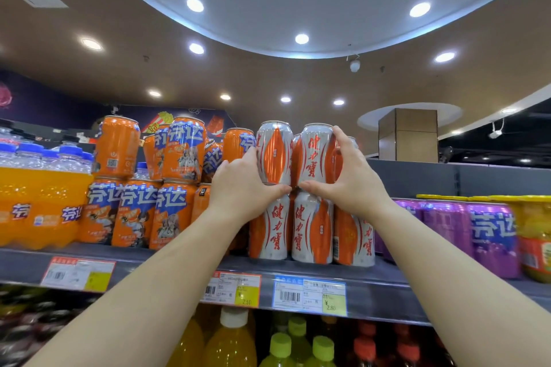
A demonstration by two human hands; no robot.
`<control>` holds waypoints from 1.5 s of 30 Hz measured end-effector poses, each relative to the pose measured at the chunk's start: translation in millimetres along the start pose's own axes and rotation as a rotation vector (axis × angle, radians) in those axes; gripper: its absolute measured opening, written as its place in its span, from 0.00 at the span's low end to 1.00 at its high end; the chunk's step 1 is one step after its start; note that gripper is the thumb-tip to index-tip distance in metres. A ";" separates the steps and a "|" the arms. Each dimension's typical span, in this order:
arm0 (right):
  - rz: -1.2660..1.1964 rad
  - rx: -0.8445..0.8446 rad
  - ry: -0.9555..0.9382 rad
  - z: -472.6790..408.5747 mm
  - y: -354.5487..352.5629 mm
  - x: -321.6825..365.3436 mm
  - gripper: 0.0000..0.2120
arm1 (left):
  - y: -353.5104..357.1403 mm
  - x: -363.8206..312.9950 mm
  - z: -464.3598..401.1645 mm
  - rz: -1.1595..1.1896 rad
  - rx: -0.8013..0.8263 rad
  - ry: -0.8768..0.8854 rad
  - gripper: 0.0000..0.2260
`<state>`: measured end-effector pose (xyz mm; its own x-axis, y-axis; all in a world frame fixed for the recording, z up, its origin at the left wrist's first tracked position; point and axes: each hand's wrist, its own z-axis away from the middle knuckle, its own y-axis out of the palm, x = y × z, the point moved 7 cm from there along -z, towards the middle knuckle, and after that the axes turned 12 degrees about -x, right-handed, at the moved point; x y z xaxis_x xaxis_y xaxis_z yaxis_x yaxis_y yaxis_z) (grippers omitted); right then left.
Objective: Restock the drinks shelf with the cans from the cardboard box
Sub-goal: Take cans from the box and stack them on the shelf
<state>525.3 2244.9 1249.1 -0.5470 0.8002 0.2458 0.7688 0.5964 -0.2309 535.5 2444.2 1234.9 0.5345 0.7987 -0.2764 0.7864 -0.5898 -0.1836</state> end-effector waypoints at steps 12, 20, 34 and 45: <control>-0.035 0.039 -0.002 4.4 3.5 -3.2 0.55 | 10.2 7.6 3.7 -0.076 0.001 -0.013 0.38; -0.010 0.027 0.017 5.4 2.0 -5.6 0.54 | 1.5 9.6 6.1 -0.272 -0.029 -0.031 0.41; -0.043 0.030 0.047 4.9 5.6 -6.6 0.53 | 10.2 14.2 -5.3 -0.230 0.063 -0.132 0.40; -0.049 0.047 0.091 3.1 5.7 -12.9 0.54 | 20.5 20.0 -11.6 -0.169 0.238 -0.102 0.38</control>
<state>535.8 2238.2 1241.7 -0.5495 0.7624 0.3418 0.7242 0.6386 -0.2603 565.8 2449.5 1236.6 0.3587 0.8791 -0.3140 0.7607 -0.4702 -0.4475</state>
